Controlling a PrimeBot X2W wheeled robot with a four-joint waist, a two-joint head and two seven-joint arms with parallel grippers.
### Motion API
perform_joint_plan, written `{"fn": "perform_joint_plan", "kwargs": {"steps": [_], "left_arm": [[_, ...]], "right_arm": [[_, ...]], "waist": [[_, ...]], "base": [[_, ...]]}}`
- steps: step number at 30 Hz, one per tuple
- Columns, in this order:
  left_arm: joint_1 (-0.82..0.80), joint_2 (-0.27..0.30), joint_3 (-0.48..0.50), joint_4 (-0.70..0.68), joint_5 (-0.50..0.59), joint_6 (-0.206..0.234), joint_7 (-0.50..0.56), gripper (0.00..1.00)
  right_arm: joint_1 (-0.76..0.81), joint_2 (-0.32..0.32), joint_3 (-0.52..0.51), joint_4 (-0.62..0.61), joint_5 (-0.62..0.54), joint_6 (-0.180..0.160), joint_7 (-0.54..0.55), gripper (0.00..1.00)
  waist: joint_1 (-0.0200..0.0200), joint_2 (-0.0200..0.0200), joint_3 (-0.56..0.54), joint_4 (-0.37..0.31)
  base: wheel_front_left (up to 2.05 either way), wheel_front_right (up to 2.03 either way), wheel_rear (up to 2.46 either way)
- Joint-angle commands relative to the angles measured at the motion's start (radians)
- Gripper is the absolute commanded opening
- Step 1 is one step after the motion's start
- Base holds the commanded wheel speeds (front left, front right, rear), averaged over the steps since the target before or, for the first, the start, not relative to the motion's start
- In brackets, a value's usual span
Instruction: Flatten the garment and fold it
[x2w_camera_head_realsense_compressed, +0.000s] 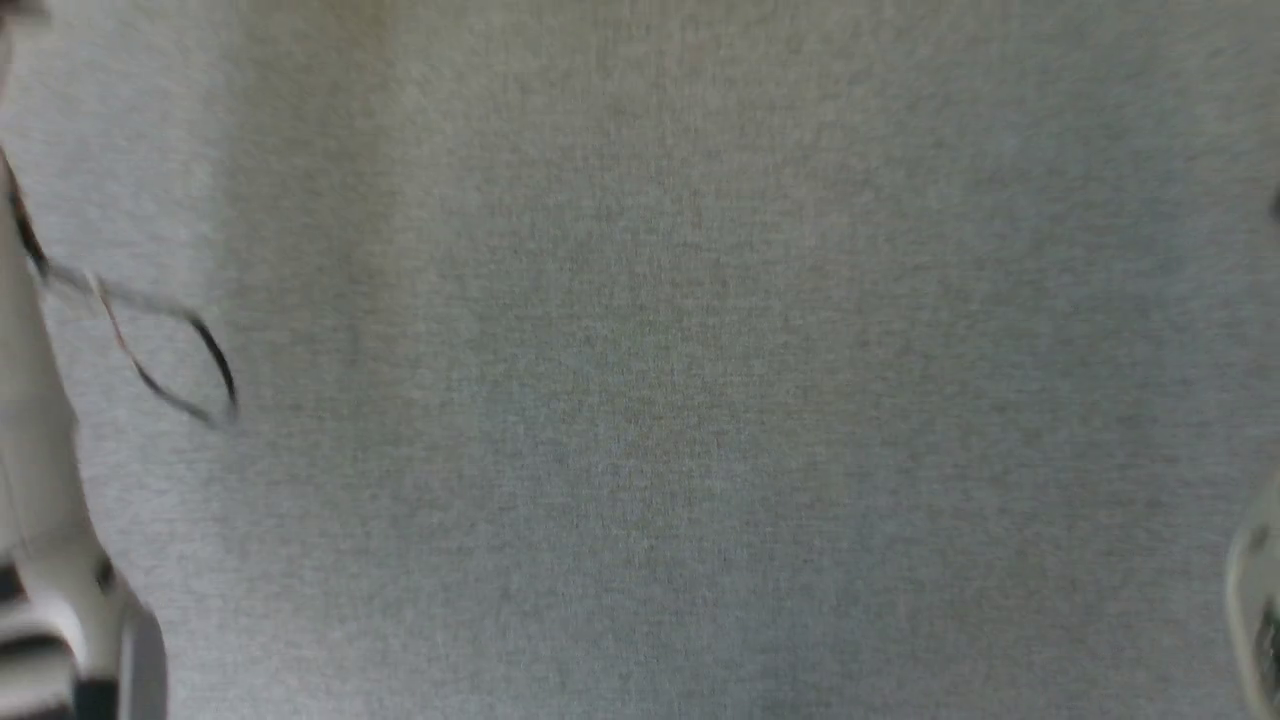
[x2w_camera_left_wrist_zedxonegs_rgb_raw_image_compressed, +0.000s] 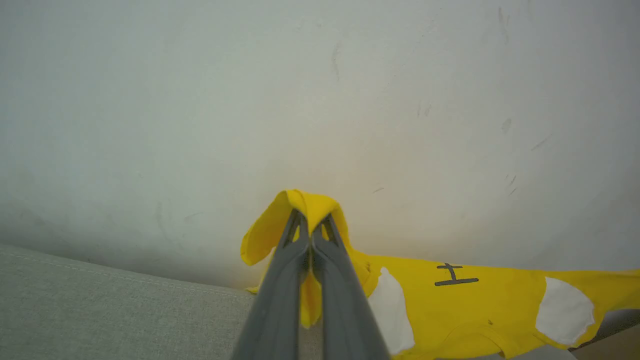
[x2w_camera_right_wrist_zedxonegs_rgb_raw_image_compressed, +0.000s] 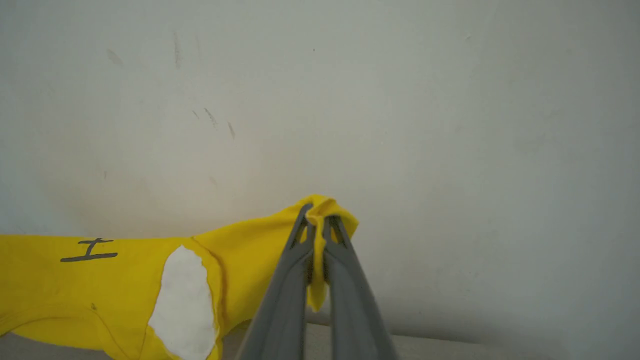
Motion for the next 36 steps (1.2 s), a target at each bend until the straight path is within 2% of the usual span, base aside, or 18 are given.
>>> {"fn": "perform_joint_plan", "kwargs": {"steps": [1,9,12,16,18,23,30,36], "left_arm": [[0.070,-0.004,0.012,-0.049,-0.014,0.002,0.009,0.00],[0.465,-0.046,0.037,-0.342,-0.043,0.049,0.052,0.00],[0.603,-0.064,0.050,-0.426,-0.043,0.075,0.058,0.00],[0.802,-0.086,0.040,-0.504,-0.047,0.081,0.081,0.00],[0.907,-0.085,0.027,-0.519,-0.040,0.078,0.100,0.00],[1.143,-0.115,0.063,-0.547,-0.069,0.095,0.103,0.00],[1.406,-0.140,0.086,-0.624,-0.141,0.063,0.133,0.00],[1.562,-0.132,0.119,-0.697,-0.189,0.049,0.169,0.00]], "right_arm": [[0.082,-0.006,-0.014,-0.057,0.027,-0.001,0.011,0.00],[0.524,0.045,-0.089,-0.358,0.155,-0.001,0.073,0.00],[0.667,0.070,-0.105,-0.441,0.187,-0.001,0.084,0.00],[0.853,0.086,-0.141,-0.513,0.236,-0.001,0.079,0.00],[0.947,0.089,-0.169,-0.527,0.289,-0.001,0.072,0.00],[1.154,0.089,-0.221,-0.524,0.394,-0.001,0.055,0.00],[1.390,0.089,-0.317,-0.524,0.487,-0.001,0.075,0.00],[1.515,0.090,-0.341,-0.515,0.540,-0.001,0.114,0.00]], "waist": [[0.0002,-0.0001,-0.128,-0.017],[0.0002,-0.0001,-0.288,-0.028],[0.0002,-0.0001,-0.329,-0.033],[0.0002,-0.0001,-0.375,-0.029],[0.0002,-0.0001,-0.395,-0.025],[0.0002,-0.0001,-0.443,-0.027],[0.0002,-0.0001,-0.502,-0.013],[0.0002,-0.0001,-0.537,0.002]], "base": [[0.00,0.00,0.00],[0.00,0.00,0.00],[0.00,0.00,0.00],[0.00,0.00,0.00],[0.00,0.00,0.00],[0.00,0.00,0.00],[0.00,0.00,0.00],[0.00,0.00,0.00]]}}
